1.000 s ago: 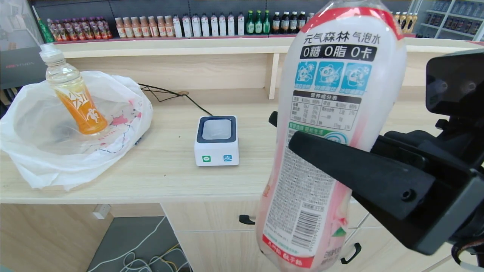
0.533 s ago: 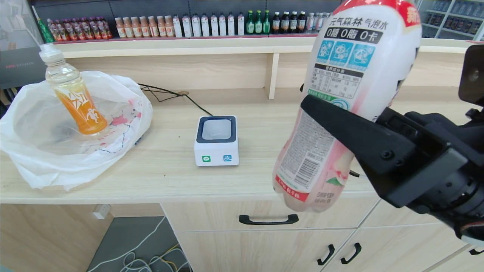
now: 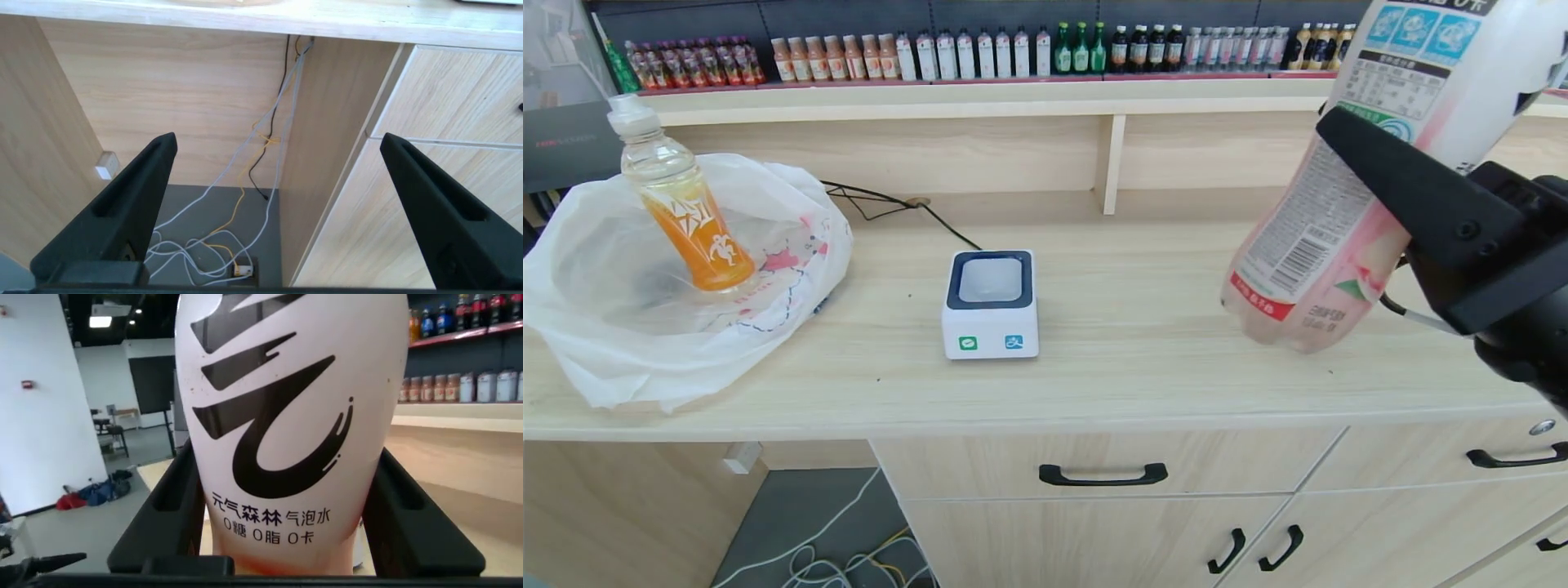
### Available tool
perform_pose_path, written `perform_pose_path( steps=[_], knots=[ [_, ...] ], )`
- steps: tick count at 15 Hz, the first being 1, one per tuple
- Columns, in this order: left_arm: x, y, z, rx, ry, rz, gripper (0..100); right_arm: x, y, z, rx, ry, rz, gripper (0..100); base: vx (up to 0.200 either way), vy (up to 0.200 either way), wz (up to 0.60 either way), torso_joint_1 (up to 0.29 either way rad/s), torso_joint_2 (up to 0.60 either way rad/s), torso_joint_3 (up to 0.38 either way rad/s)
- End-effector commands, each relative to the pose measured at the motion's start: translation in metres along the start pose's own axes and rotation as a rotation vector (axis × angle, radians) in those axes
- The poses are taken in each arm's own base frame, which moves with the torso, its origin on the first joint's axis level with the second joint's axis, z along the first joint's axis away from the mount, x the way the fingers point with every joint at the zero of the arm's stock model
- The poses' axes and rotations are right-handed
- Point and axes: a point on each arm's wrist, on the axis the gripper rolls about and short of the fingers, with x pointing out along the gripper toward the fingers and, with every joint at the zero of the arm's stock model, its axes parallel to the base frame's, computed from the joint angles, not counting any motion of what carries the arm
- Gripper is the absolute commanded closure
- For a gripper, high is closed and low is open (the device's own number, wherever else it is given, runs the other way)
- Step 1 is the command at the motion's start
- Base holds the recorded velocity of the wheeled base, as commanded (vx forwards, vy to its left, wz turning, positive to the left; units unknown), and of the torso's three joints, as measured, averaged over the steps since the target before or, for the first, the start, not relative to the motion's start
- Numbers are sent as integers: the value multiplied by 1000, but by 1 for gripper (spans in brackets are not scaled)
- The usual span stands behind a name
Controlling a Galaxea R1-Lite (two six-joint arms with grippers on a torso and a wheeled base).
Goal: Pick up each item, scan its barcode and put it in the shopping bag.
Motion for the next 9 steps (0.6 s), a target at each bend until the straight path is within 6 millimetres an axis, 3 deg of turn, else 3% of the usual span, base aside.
perform_pose_path(
  steps=[1, 5, 9],
  knots=[
    [0, 0, 0, 0, 0, 0, 0, -19, -7, 13, -52, -9, -66, 100, 0, 0, 0, 0, 0, 0],
    [0, 0, 0, 0, 0, -2, 0, -37, -39, 14, -187, 32, -224, 100, 0, 0, 0, 0, 0, 0],
    [0, 0, 0, 0, 0, 0, 0, -40, -50, 3, -314, 87, -297, 100, 0, 0, 0, 0, 0, 0]
  ],
)
